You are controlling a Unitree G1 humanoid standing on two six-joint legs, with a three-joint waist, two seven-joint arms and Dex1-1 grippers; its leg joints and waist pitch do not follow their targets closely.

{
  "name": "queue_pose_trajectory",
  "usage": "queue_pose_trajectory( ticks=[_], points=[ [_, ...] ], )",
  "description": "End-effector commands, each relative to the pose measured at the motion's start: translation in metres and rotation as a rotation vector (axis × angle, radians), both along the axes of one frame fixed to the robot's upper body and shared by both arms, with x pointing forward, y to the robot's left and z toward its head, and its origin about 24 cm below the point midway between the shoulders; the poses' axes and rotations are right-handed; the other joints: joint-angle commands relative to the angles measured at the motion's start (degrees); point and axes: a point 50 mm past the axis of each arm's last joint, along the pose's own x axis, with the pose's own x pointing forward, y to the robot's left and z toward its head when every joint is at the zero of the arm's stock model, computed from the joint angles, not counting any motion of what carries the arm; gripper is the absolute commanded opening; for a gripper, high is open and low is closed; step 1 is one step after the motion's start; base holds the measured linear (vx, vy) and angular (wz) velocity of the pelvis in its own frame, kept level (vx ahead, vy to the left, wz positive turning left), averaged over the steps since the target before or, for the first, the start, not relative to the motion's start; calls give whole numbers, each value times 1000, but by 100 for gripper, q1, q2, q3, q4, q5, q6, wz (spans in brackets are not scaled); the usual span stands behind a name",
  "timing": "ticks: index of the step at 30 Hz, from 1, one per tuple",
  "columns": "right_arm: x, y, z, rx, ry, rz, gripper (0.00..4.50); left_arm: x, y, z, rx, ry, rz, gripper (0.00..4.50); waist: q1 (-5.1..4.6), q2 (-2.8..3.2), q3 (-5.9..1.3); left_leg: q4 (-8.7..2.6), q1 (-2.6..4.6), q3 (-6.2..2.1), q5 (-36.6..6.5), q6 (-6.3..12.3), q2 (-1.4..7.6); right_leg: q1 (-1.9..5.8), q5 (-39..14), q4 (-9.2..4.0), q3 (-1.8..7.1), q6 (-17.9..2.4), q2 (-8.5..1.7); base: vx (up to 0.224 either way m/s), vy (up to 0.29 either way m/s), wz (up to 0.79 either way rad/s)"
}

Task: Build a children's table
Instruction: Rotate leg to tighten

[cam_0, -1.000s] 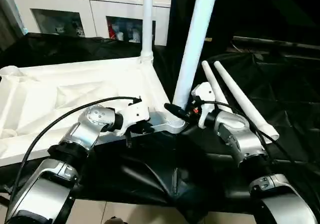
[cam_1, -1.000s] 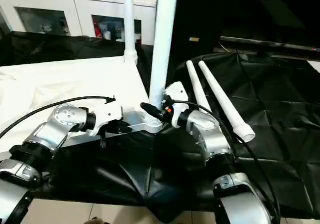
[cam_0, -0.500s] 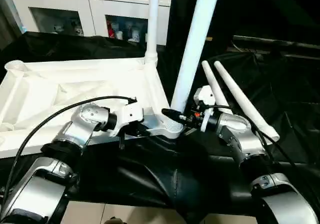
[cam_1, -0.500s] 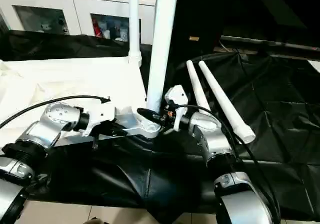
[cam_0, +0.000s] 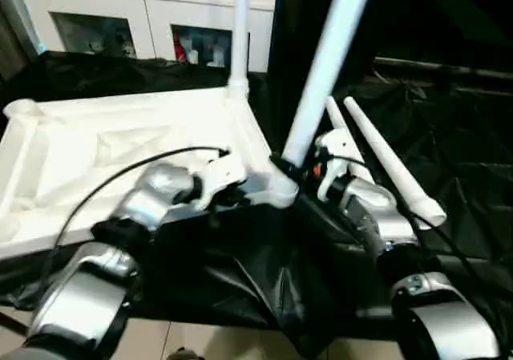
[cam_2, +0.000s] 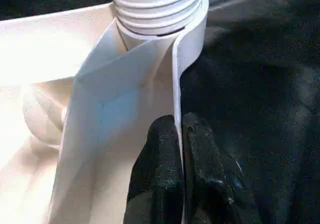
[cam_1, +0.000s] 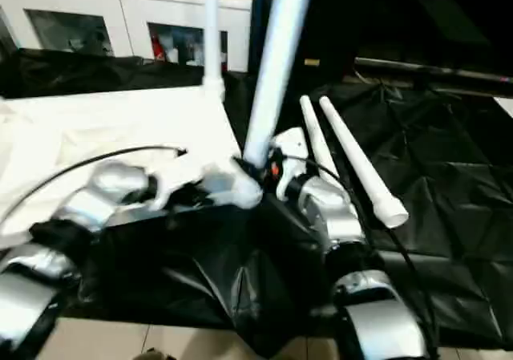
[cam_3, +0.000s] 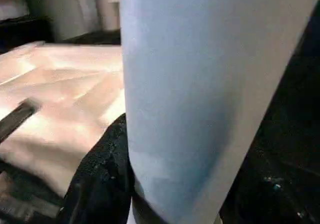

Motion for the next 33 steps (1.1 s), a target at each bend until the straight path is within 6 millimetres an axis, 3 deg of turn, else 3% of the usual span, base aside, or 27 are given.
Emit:
queue_pose_trajectory(
  ticks=[1,2,4,10,14,15,18,20,23,28,33],
  points=[
    [-11,1,-42,-115,216,-146,188,18,-2,16,43,-106,143,0,-20,68,-271,-437,104,-47,-2143,-187,117,143,-2286,-548,248,-934,-358,0,0,0],
    [-9,9,-45,-140,250,-212,188,20,-9,15,59,-108,182,0,-42,104,-271,-432,100,-40,-2172,-228,106,123,-2281,-548,259,-940,-358,0,0,0],
    [-6,20,-45,-139,286,-271,188,21,-20,13,62,-108,211,0,-51,93,-265,-438,102,-60,-2252,-258,102,142,-2344,-564,237,-912,-358,0,0,0],
    [-6,39,-44,-201,309,-295,188,22,-33,10,90,-122,251,0,-25,85,-280,-436,75,-36,-2144,-115,95,175,-1760,-533,246,-953,-335,0,0,0],
    [-6,43,-45,-192,325,-303,188,22,-35,9,92,-118,253,0,-29,82,-263,-446,88,-40,-2293,-111,97,160,-1962,-558,242,-899,-339,0,0,0],
    [-7,45,-45,-191,328,-286,188,21,-36,9,84,-120,220,0,-40,55,-257,-447,87,-43,-2379,-105,93,153,-2124,-573,238,-857,-339,0,0,0],
    [-7,47,-46,-188,332,-235,188,18,-37,9,69,-112,164,0,-42,70,-253,-454,87,-62,-2478,-101,100,142,-2360,-606,237,-785,-358,0,0,0],
    [-8,46,-47,-198,341,-163,188,15,-36,9,53,-98,127,0,-45,70,-257,-460,82,-68,-2475,-84,112,151,-2301,-594,240,-811,-361,0,0,0],
    [-10,40,-48,-201,360,-29,188,10,-29,9,37,-85,57,0,-68,72,-294,-453,30,-43,-2071,13,125,223,-1517,-517,259,-1027,-351,0,0,0],
    [-11,19,-46,-233,382,170,188,-2,-18,14,-29,-56,-111,0,-95,72,-303,-430,11,-7,-1655,165,128,278,-880,-455,254,-1334,-347,0,0,0],
    [-19,-5,-44,-282,394,425,188,-18,-3,19,-59,-30,-292,0,-99,89,-294,-448,53,-18,-1752,139,171,270,-1060,-460,252,-1378,-360,0,0,0]
  ],
)
